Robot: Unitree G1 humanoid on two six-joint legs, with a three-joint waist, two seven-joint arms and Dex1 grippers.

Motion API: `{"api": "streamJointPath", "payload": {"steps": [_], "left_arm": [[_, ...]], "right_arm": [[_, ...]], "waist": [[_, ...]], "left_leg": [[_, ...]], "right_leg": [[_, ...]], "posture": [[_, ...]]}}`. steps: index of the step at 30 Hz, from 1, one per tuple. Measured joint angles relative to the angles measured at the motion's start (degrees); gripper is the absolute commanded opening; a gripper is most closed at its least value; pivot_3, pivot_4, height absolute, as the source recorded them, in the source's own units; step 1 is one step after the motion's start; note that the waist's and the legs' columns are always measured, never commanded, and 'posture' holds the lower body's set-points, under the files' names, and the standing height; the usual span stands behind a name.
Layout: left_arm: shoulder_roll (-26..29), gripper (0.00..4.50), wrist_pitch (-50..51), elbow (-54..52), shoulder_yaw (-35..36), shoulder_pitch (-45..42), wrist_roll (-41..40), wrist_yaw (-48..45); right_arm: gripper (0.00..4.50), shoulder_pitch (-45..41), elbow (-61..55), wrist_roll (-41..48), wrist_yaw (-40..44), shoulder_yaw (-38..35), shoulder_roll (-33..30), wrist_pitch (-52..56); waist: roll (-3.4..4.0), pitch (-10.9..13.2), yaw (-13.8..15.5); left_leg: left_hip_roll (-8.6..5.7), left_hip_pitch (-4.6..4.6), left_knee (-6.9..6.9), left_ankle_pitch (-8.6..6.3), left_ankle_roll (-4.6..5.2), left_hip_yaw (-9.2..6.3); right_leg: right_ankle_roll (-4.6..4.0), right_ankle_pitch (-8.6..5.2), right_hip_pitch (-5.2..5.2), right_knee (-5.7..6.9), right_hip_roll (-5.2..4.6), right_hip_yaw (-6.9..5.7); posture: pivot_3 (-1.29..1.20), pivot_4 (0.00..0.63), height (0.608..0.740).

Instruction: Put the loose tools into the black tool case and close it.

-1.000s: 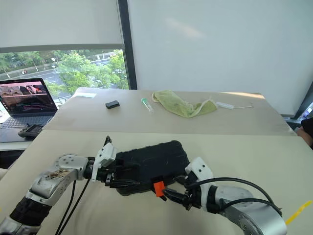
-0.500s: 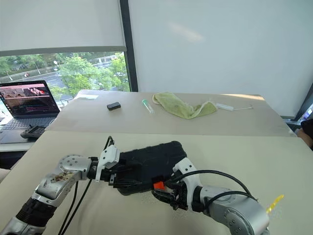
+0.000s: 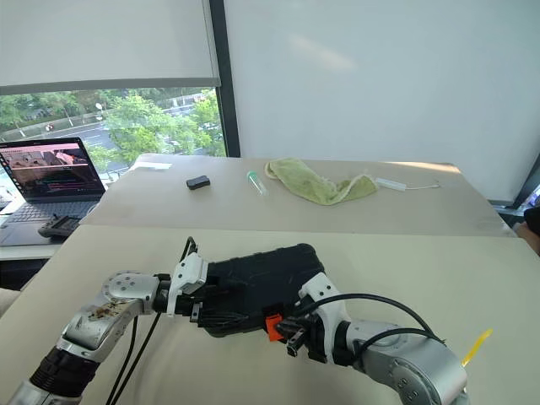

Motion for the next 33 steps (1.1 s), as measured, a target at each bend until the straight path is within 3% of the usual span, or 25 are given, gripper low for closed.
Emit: {"api": "streamJointPath", "payload": {"steps": [1, 5, 9, 20, 21, 25, 29, 33], "left_arm": [[-0.4, 3.75, 1.0, -0.2, 0.6, 0.3, -0.6, 0.5], [-3.0, 3.75, 9.5, -1.0, 5.0, 0.9, -7.2, 4.1], [-2.5, 3.75, 12.5, -2.4, 5.7, 1.2, -8.9, 5.1], [-3.2, 3.75, 14.8, -4.8, 5.8, 1.2, -8.9, 10.3], [-3.3, 3.75, 14.8, -5.0, 5.8, 1.2, -8.9, 10.7], [-3.3, 3.75, 15.2, -5.7, 5.0, 0.9, -8.8, 11.7], [-3.2, 3.75, 15.3, -5.8, 4.8, 0.8, -8.7, 12.0], [-2.9, 3.75, 15.0, -5.7, 4.5, 0.6, -8.3, 12.1]], "right_arm": [[2.21, 0.2, 0.0, 0.0, -0.2, 0.0, 0.0, 0.0], [2.21, 1.1, 0.0, 0.9, -0.1, -3.1, -1.4, 0.1], [2.21, 0.5, 2.7, -1.2, -0.7, -5.5, -5.5, -0.6], [2.21, -13.2, 24.3, -11.5, 1.1, 0.2, -8.4, -12.7], [2.47, -13.6, 25.1, -11.6, 2.0, 0.4, -8.8, -13.4], [3.54, -11.3, 19.9, -7.6, 6.9, -1.0, -10.4, -13.4], [3.54, -7.5, 12.7, -2.7, 6.4, -1.6, -7.3, -9.3], [3.54, -5.6, 11.1, -3.5, 0.5, 1.0, -1.5, -7.9]], "waist": [[0.00, 0.0, 0.0], [-0.02, 0.0, 0.1], [-0.02, 0.0, -0.1], [0.06, 0.1, -0.8], [0.07, 0.1, -0.9], [0.08, 0.1, -0.7], [0.08, 0.1, -0.5], [0.09, 0.1, -0.6]], "left_leg": [[0.00, -0.01, 0.00, 0.00, 0.01, -0.01], [0.01, -0.18, 0.05, 0.00, 0.03, -0.05], [0.00, -0.34, 0.02, -0.04, 0.10, -0.04], [-0.01, -0.57, 0.00, -0.04, 0.11, -0.03], [-0.02, -0.61, -0.01, -0.05, 0.13, -0.02], [0.00, -0.66, -0.01, -0.11, 0.22, -0.04], [0.01, -0.66, 0.00, -0.13, 0.24, -0.06], [0.00, -0.63, 0.01, -0.13, 0.24, -0.05]], "right_leg": [[0.01, 0.00, 0.00, -0.02, -0.01, -0.01], [0.12, 0.05, -0.04, -0.15, -0.03, -0.06], [0.14, 0.10, -0.12, -0.35, 0.06, -0.06], [0.08, 0.26, -0.24, -0.57, 0.18, -0.05], [0.09, 0.26, -0.25, -0.59, 0.17, -0.05], [0.13, 0.26, -0.25, -0.62, 0.10, -0.09], [0.14, 0.27, -0.22, -0.63, 0.02, -0.11], [0.14, 0.27, -0.24, -0.62, -0.02, -0.05]], "posture": [[0.00, 0.150, 0.740], [0.00, 0.150, 0.740], [0.00, 0.150, 0.740], [0.00, 0.150, 0.740], [0.00, 0.150, 0.740], [0.00, 0.150, 0.740], [0.00, 0.150, 0.740], [0.00, 0.150, 0.740]]}}
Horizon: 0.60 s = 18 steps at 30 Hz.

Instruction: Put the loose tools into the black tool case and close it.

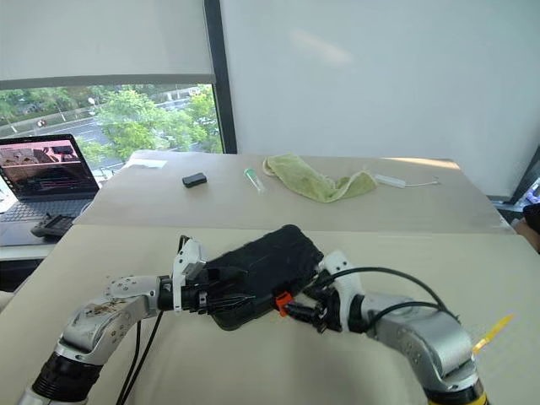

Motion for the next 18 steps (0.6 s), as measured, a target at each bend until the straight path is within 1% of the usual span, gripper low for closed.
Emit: {"api": "streamJointPath", "payload": {"steps": [4, 8, 10, 11, 12, 18], "left_arm": [[0.1, 3.75, -0.3, 0.0, -0.5, -0.2, 0.2, -0.1], [0.7, 3.75, -0.7, -0.1, -0.9, -0.3, 0.4, -0.4], [0.7, 3.75, -0.9, -0.1, -1.0, -0.3, 0.5, -0.4], [0.7, 3.75, -0.9, -0.1, -1.1, -0.3, 0.5, -0.4], [0.7, 3.75, -1.0, -0.1, -1.1, -0.3, 0.5, -0.4], [0.9, 3.75, -1.0, -0.1, -1.1, -0.3, 0.5, -0.3]], "right_arm": [[3.54, 0.1, 0.0, -1.8, -3.8, 0.9, 1.8, 0.2], [3.54, 0.0, 0.1, -3.0, -5.4, 2.3, 2.2, 0.2], [3.03, 0.1, 0.1, -3.5, -5.7, 3.2, 2.2, 0.2], [2.89, 0.1, 0.1, -3.5, -5.8, 3.2, 2.2, 0.2], [2.57, 0.1, 0.1, -3.5, -5.8, 3.3, 2.2, 0.2], [2.57, 0.9, -0.7, -3.5, -5.7, 3.5, 1.7, 0.2]], "waist": [[0.00, 0.0, 0.0], [0.00, 0.0, 0.0], [0.01, 0.0, 0.0], [0.01, 0.0, 0.0], [0.00, 0.0, 0.0], [0.00, 0.0, 0.0]], "left_leg": [[-0.03, -0.01, 0.00, 0.00, 0.00, 0.00], [-0.03, -0.01, -0.01, 0.00, 0.00, 0.00], [-0.04, -0.01, -0.01, 0.00, 0.00, 0.00], [-0.04, 0.00, -0.01, 0.00, 0.00, 0.00], [-0.04, 0.00, -0.01, 0.00, 0.00, 0.00], [-0.04, -0.01, -0.01, -0.01, 0.01, 0.00]], "right_leg": [[0.00, 0.00, 0.00, -0.01, 0.00, -0.02], [0.00, 0.00, -0.01, -0.01, 0.01, -0.03], [0.00, 0.00, -0.01, 0.00, 0.01, -0.03], [0.00, 0.00, 0.00, 0.00, 0.01, -0.03], [0.00, 0.00, 0.00, -0.01, 0.01, -0.03], [0.00, 0.00, 0.00, -0.01, 0.03, -0.04]], "posture": [[0.00, 0.150, 0.740], [0.00, 0.150, 0.740], [0.00, 0.150, 0.740], [0.00, 0.150, 0.740], [0.00, 0.150, 0.740], [0.00, 0.150, 0.740]]}}
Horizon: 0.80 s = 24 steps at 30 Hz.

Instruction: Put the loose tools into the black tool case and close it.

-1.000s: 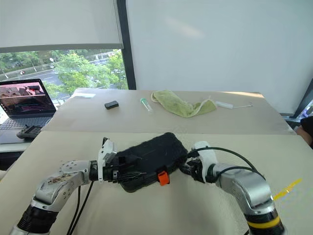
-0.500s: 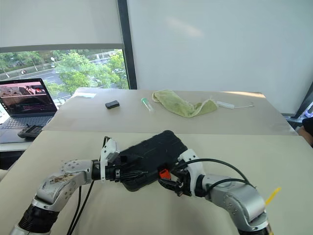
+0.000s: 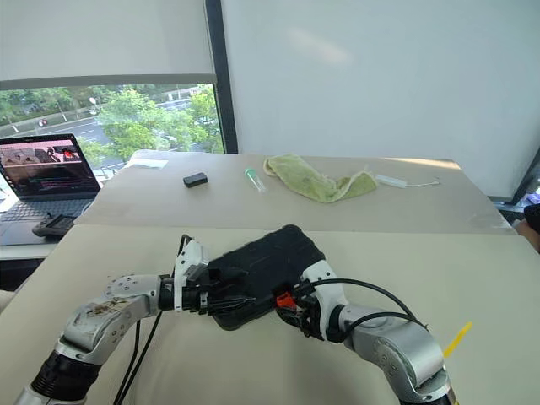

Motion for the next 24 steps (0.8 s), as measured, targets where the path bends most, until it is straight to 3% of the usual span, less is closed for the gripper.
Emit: {"api": "streamJointPath", "payload": {"steps": [8, 13, 24], "left_arm": [[0.1, 3.75, -0.2, 0.0, 0.0, 0.1, 0.0, 0.0], [0.3, 3.75, -0.2, -0.1, 0.0, 0.2, 0.0, 0.0], [0.4, 3.75, -0.2, -0.4, 0.0, 0.4, 0.0, 0.1]], "right_arm": [[2.57, 0.1, -0.4, 0.0, -0.1, 0.9, -0.5, 0.0], [1.15, 0.5, -1.4, -0.1, -0.3, 1.1, -0.9, 0.0], [1.15, 0.5, -1.6, 0.0, -0.3, 1.1, -1.0, -0.1]], "waist": [[0.00, 0.0, 0.0], [0.00, 0.0, 0.0], [0.00, 0.0, 0.0]], "left_leg": [[0.00, 0.00, 0.00, 0.00, 0.00, 0.00], [0.01, 0.02, 0.00, 0.00, 0.00, 0.00], [0.00, 0.02, 0.00, 0.00, 0.00, 0.00]], "right_leg": [[0.00, 0.00, 0.00, 0.00, 0.01, -0.01], [0.00, 0.00, 0.01, 0.00, 0.02, -0.01], [0.00, 0.00, 0.01, 0.01, 0.03, -0.01]], "posture": [[0.00, 0.150, 0.740], [0.00, 0.150, 0.740], [0.00, 0.150, 0.740]]}}
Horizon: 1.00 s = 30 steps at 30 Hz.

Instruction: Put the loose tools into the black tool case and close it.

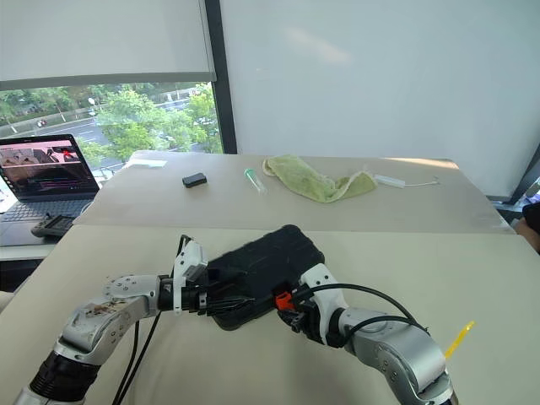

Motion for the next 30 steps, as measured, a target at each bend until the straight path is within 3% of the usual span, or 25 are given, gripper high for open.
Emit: {"api": "streamJointPath", "payload": {"steps": [17, 26, 30], "left_arm": [[0.6, 3.75, -0.3, -0.5, -0.4, 0.5, 0.5, 0.4], [1.1, 3.75, -1.4, -0.5, -1.0, 0.8, 1.7, 0.1], [1.2, 3.75, -1.5, -0.5, -1.0, 1.1, 2.0, 0.4]], "right_arm": [[1.15, 0.0, -2.7, -2.2, 1.8, 0.4, -2.7, -3.6], [1.15, -1.2, -0.9, -4.2, 1.3, 1.5, -0.4, -3.7], [2.73, -1.3, 0.7, -5.5, 2.2, 2.8, -0.3, -6.2]], "waist": [[0.01, 0.0, -0.1], [0.01, 0.0, -0.3], [0.01, 0.0, -0.5]], "left_leg": [[-0.02, -0.02, 0.00, 0.00, 0.00, 0.01], [0.00, 0.04, 0.01, 0.00, -0.01, 0.01], [0.00, 0.17, 0.01, 0.02, -0.03, 0.02]], "right_leg": [[0.00, 0.00, -0.02, -0.02, 0.01, 0.00], [0.00, 0.00, 0.00, 0.03, 0.03, 0.03], [-0.01, 0.00, 0.08, 0.04, 0.03, 0.07]], "posture": [[0.00, 0.150, 0.740], [0.00, 0.150, 0.740], [0.00, 0.150, 0.740]]}}
